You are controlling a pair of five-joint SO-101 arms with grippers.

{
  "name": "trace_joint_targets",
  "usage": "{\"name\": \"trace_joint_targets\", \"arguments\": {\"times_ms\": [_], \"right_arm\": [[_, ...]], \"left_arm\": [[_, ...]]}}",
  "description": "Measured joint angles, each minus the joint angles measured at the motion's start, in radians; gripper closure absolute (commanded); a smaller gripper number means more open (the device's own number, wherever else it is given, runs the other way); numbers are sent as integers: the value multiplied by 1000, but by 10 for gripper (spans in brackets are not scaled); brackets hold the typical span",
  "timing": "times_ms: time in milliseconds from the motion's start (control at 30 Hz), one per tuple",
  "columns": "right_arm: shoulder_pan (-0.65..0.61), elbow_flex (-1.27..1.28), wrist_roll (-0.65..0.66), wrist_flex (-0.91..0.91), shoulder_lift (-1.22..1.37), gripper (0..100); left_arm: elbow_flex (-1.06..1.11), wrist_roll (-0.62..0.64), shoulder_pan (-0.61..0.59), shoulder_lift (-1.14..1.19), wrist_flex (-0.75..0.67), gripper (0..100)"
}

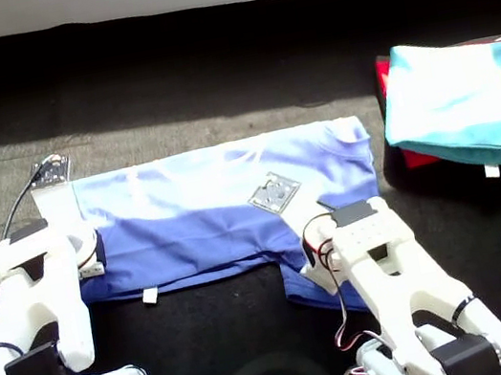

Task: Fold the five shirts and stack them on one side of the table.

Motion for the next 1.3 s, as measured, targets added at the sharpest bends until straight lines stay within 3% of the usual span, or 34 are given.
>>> {"name": "trace_joint_targets", "arguments": {"times_ms": [267,800,1000,1300], "right_arm": [[71,-57,0,12,0,993],[58,-313,0,431,0,993],[-35,-275,0,428,0,993],[-44,-129,0,245,0,961]], "left_arm": [[0,0,0,0,0,991],[3,0,0,2,-11,991],[3,0,0,2,-15,991],[3,0,-15,2,-15,991]]}}
